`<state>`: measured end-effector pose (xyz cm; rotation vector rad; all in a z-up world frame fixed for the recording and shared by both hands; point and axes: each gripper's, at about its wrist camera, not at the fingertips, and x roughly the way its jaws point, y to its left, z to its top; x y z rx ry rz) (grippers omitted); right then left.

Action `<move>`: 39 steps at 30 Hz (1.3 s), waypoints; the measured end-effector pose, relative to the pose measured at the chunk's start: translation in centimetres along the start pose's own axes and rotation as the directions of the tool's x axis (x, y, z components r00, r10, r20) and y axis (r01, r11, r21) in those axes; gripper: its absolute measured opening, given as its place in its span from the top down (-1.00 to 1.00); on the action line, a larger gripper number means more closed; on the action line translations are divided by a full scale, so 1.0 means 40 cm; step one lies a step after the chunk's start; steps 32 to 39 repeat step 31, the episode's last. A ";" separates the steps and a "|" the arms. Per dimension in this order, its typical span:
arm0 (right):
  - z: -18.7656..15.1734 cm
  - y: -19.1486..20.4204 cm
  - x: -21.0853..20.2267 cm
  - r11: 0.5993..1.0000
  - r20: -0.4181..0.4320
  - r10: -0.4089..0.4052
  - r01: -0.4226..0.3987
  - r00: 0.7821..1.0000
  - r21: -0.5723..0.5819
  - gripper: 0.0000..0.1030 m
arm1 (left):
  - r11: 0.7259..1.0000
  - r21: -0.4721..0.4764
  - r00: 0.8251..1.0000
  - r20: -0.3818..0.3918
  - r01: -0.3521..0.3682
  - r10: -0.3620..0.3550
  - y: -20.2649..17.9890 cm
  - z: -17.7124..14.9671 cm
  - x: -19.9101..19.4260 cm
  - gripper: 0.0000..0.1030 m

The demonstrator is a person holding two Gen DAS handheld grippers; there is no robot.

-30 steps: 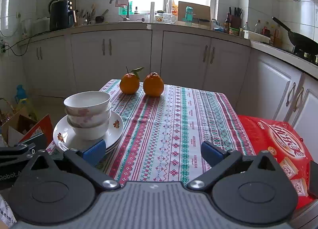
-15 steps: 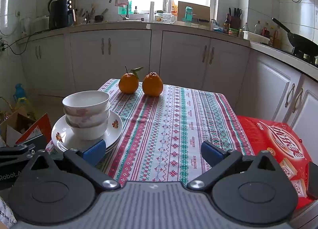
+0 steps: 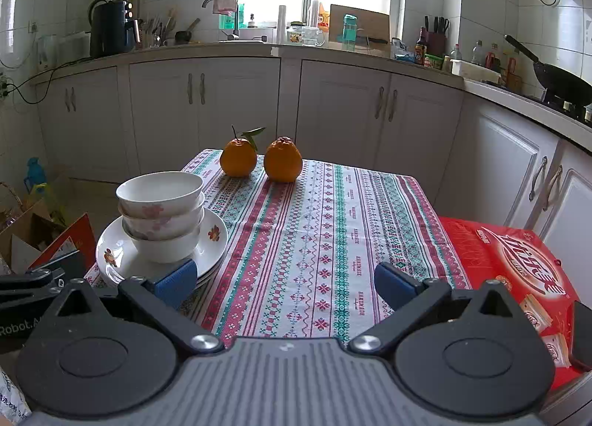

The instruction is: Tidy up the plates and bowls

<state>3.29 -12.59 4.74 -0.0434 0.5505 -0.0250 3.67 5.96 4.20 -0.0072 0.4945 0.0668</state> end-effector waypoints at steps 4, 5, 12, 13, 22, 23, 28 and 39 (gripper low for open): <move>0.000 0.000 -0.001 1.000 0.002 -0.002 0.002 1.000 0.000 -1.00 | 1.000 -0.002 1.000 -0.001 -0.001 0.001 0.000 0.000 -0.001 -0.99; -0.001 0.000 -0.002 1.000 0.003 -0.004 0.004 1.000 0.000 -1.00 | 1.000 -0.003 1.000 -0.001 -0.002 0.002 0.000 0.000 -0.002 -0.99; -0.001 0.001 -0.003 1.000 0.003 -0.005 0.005 1.000 0.000 -1.00 | 1.000 -0.004 1.000 -0.001 -0.004 0.004 0.001 -0.001 -0.005 -0.99; -0.001 0.001 -0.002 1.000 0.002 -0.005 0.005 1.000 0.000 -1.00 | 1.000 -0.004 1.000 -0.001 -0.004 0.004 0.001 -0.001 -0.005 -0.99; 0.001 -0.002 -0.005 1.000 0.006 -0.007 0.007 1.000 0.001 -1.00 | 1.000 -0.005 1.000 -0.001 -0.008 0.008 0.000 -0.001 -0.007 -0.99; 0.001 -0.002 -0.006 1.000 0.006 -0.007 0.007 1.000 0.001 -1.00 | 1.000 -0.006 1.000 -0.001 -0.008 0.008 0.000 -0.001 -0.007 -0.99; 0.003 -0.002 -0.004 1.000 0.002 -0.007 0.007 1.000 0.001 -1.00 | 1.000 -0.008 1.000 -0.007 -0.015 0.015 -0.002 -0.001 -0.010 -0.99; 0.004 -0.001 -0.002 1.000 0.000 -0.007 0.007 1.000 0.002 -1.00 | 1.000 -0.009 1.000 -0.009 -0.021 0.021 -0.007 0.000 -0.011 -0.99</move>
